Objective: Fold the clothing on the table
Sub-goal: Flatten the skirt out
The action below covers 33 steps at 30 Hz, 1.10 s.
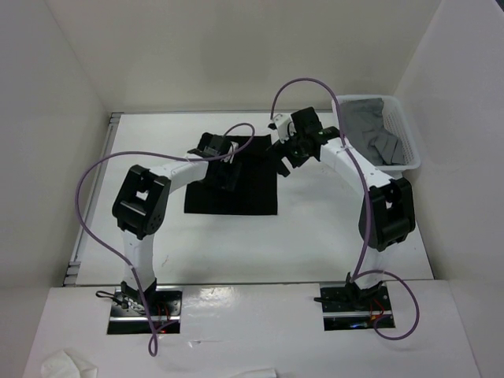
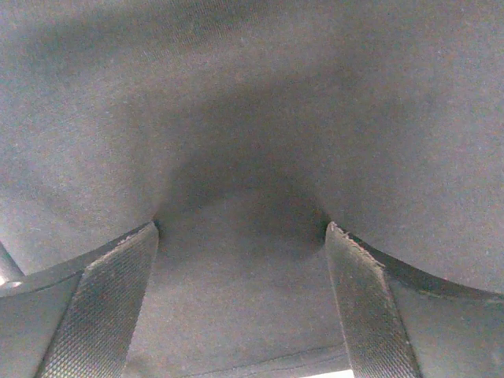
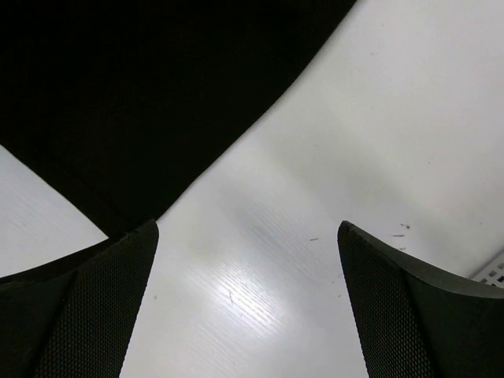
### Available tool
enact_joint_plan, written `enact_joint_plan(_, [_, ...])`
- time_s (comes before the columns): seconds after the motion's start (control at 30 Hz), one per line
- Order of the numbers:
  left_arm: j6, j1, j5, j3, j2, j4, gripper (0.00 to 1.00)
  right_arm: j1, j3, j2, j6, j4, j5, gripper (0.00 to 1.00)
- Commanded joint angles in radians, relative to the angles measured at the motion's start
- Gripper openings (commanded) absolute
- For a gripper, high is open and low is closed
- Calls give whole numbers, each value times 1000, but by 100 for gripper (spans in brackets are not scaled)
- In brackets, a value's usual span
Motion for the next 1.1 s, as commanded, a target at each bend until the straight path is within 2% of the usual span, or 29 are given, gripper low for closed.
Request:
enact_joint_plan(0.0, [-8,-2,74,-112,-26,-95,90,-4,-2,-72,-9,7,17,99])
enact_joint_plan(0.1, [7,-2,95,-178,-40,-95,85,-4,-2,-72,-9,7,17,99])
enact_joint_plan(0.37, [38,-11,168,-199,-71,-116,85,-4,-11,-102,-9,-2,36,99])
enact_joint_plan(0.53, [48,-20,244,-169,-190,-147,98,-4,-30,-122,-18,-2,46,99])
enact_joint_plan(0.7, [70,-8,244,-32,-261,-218,100,-4,-7,-101,-9,7,21,99])
enact_joint_plan(0.9, [159,81,313,139,-275,-253,100,-4,74,-15,0,7,-27,99])
enact_joint_plan(1.03, [182,232,318,187,-203,-218,100,-4,163,83,41,27,-36,99])
enact_joint_plan(1.07, [182,260,342,198,-175,-207,100,-4,218,144,51,27,-52,96])
